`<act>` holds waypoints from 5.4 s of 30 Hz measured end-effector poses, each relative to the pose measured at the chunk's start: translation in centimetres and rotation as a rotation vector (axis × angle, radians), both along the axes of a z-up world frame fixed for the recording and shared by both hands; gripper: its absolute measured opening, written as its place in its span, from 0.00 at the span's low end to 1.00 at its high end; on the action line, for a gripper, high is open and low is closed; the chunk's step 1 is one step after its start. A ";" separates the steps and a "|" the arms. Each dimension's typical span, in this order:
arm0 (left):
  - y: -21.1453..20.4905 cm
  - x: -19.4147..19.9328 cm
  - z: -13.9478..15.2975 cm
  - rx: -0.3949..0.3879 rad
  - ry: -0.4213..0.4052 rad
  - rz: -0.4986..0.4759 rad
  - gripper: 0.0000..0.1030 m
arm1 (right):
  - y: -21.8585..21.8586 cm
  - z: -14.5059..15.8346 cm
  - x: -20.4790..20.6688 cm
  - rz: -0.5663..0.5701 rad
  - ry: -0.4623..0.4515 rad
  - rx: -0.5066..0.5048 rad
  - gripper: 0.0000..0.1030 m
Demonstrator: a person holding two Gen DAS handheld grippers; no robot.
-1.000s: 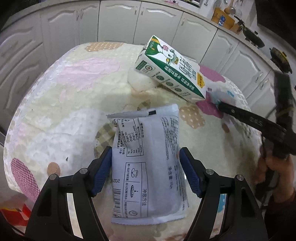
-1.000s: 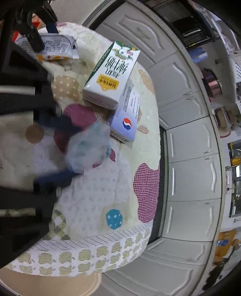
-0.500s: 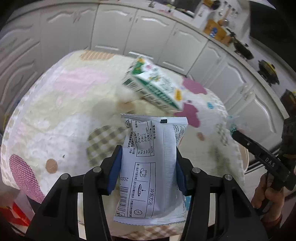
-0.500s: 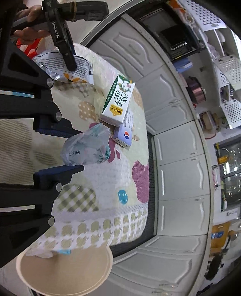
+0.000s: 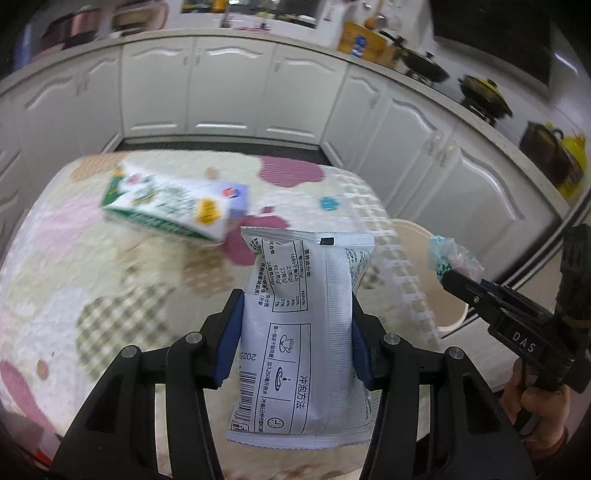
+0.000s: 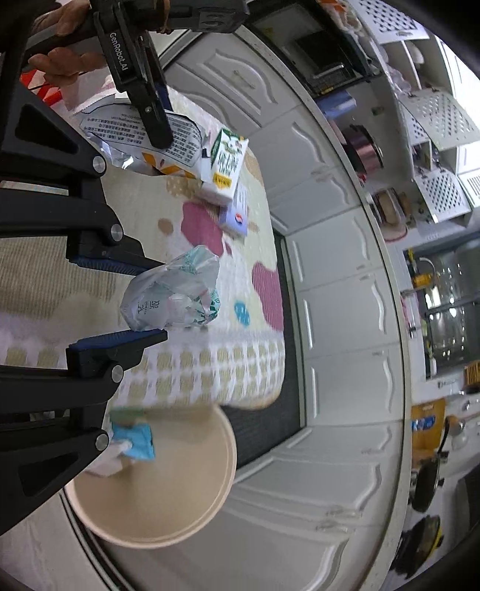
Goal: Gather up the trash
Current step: 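Carry the snack packet and plastic bag over the beige bucket with both tools, then open both tools to drop the packet and plastic bag into the bucket, then move both open tools back over the table, then move both tools toward the green-and-white milk carton on the quilt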
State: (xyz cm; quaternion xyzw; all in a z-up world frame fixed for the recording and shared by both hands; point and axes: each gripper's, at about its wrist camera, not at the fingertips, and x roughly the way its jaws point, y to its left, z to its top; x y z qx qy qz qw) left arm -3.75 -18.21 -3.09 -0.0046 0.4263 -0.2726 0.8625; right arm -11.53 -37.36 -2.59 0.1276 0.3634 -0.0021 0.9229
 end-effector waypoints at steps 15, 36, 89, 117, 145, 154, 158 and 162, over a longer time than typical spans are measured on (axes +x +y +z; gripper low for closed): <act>-9.5 0.2 0.8 0.032 -0.052 -0.141 0.48 | -6.8 -1.1 -2.9 -0.162 0.032 0.002 0.26; -19.8 2.3 -1.7 0.054 0.001 -0.240 0.48 | -13.7 -4.5 -3.7 -0.335 0.113 0.054 0.26; -17.9 2.7 -2.2 0.072 -0.021 -0.202 0.63 | -10.9 -4.0 -2.8 -0.307 0.134 0.065 0.46; 6.0 17.0 1.1 0.210 -0.063 0.324 0.65 | 1.2 -2.2 3.1 -0.032 0.118 0.019 0.47; 9.0 3.9 -4.5 0.031 0.196 0.036 0.65 | 5.3 -2.3 4.0 0.042 0.128 0.040 0.56; 10.2 3.1 -2.2 0.017 0.076 0.075 0.65 | 4.7 -2.4 3.0 0.025 0.132 0.038 0.57; 11.6 4.8 -2.4 0.065 0.028 0.154 0.65 | 4.4 -2.5 2.9 0.017 0.137 0.056 0.58; 12.2 6.1 -4.2 0.040 0.093 0.189 0.65 | 4.8 -2.3 2.8 0.031 0.128 0.051 0.58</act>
